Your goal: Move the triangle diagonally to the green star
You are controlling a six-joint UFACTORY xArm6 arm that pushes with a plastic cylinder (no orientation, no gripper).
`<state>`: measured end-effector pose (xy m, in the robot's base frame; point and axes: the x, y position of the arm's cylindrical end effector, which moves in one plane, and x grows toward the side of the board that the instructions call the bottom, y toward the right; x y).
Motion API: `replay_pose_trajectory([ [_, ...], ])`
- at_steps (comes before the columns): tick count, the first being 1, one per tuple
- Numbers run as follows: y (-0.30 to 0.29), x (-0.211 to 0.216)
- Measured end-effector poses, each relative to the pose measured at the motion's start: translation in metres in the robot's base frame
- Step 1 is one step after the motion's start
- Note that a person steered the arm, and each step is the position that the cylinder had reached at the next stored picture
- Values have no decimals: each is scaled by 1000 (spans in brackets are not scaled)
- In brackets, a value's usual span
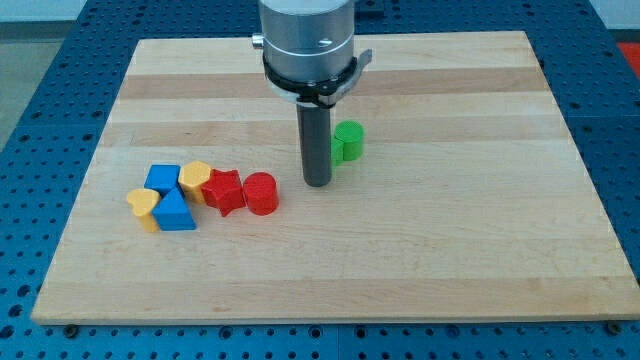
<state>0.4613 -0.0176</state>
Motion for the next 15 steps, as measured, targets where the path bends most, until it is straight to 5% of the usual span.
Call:
replay_pose_trajectory([
  [7, -47, 60],
  [9, -113, 90],
  [15, -169, 53],
])
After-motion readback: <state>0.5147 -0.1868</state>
